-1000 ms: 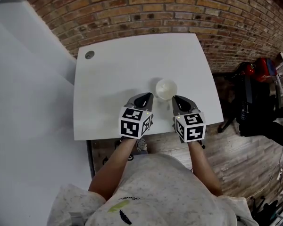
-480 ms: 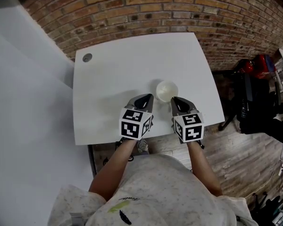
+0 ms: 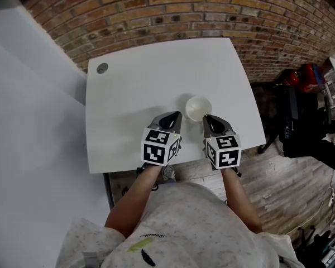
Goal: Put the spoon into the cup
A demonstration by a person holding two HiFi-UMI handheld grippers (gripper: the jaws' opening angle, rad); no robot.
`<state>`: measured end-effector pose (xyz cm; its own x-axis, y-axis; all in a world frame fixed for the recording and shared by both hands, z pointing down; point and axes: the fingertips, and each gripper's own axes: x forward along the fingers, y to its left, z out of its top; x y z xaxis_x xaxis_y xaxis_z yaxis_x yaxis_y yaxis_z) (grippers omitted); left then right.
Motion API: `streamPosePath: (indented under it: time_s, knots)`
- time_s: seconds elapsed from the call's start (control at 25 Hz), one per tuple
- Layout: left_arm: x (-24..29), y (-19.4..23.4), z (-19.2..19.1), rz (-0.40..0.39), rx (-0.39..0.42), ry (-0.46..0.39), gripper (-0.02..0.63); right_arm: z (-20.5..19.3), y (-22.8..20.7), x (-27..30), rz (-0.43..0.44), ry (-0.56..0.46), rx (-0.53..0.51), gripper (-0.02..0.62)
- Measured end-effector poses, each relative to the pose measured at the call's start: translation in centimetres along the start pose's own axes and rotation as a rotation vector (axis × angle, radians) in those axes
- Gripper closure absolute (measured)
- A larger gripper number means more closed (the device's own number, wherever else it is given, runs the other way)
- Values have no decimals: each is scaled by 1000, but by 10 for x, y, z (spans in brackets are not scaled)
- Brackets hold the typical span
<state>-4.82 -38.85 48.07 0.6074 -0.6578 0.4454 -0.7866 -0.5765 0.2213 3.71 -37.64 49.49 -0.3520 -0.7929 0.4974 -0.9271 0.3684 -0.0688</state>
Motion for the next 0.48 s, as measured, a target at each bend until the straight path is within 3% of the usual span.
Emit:
streamPosePath:
  time_s: [0.48]
  knots:
    - [-7, -6, -4, 4, 0, -8, 614, -6, 0, -3, -7, -11, 4, 567]
